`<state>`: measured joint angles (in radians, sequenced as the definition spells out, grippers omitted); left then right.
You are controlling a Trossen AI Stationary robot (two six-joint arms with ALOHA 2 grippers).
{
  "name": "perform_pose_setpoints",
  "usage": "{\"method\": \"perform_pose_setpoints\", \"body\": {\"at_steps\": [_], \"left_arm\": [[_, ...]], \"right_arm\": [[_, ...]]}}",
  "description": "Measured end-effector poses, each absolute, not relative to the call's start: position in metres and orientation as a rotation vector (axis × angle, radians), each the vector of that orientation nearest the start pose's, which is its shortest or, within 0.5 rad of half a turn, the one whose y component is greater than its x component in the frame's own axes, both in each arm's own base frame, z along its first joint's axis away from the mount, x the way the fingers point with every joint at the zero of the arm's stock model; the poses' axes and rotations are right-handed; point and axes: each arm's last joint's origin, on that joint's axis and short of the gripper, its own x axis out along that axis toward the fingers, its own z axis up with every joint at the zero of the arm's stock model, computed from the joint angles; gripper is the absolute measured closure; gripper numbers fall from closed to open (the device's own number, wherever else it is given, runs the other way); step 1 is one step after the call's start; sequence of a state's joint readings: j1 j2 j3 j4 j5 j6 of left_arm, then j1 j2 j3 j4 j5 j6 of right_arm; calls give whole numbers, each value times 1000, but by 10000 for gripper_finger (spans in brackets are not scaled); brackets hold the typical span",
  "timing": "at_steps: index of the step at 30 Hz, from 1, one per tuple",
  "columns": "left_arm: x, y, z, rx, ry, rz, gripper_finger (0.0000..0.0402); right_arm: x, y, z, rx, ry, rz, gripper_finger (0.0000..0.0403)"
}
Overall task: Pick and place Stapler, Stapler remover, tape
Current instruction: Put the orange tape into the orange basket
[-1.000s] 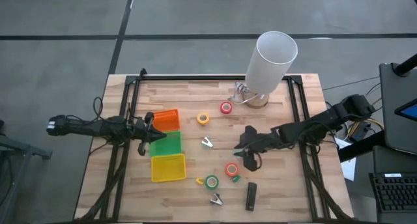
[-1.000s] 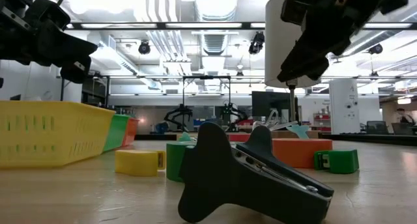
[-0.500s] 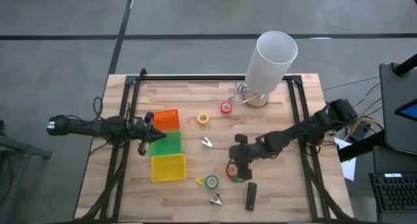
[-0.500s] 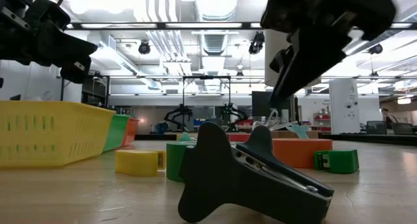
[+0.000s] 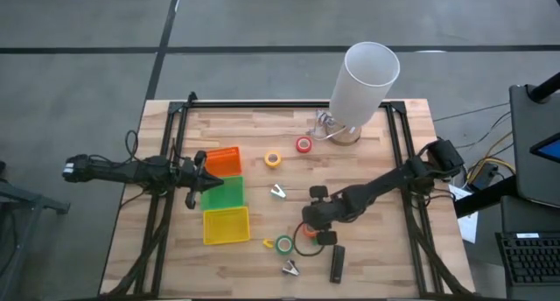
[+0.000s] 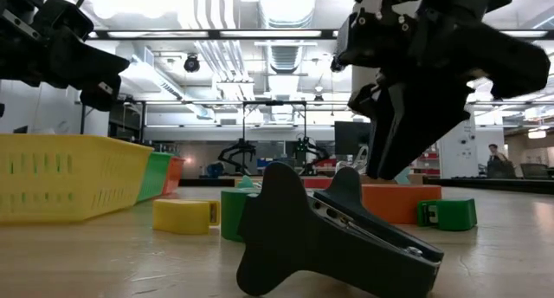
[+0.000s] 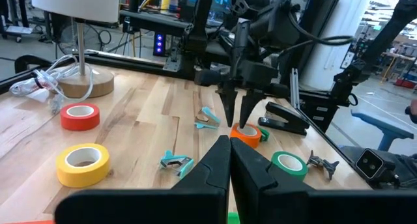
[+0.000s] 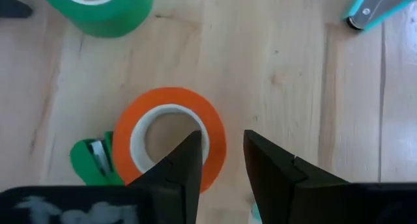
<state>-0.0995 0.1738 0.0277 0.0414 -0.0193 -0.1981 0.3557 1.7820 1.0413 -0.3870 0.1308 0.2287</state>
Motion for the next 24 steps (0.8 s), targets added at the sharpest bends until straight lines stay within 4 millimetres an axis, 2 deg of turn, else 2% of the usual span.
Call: {"method": "perform_pose_setpoints", "body": {"at_steps": [9,24], "left_arm": [[107,-10,162,-191,120,-69,390],[107,-10,161,-191,127,-68,390]], "right_arm": [[320,115,143,-73,1140,67,287],[320,115,142,-72,1141,65,349]]}}
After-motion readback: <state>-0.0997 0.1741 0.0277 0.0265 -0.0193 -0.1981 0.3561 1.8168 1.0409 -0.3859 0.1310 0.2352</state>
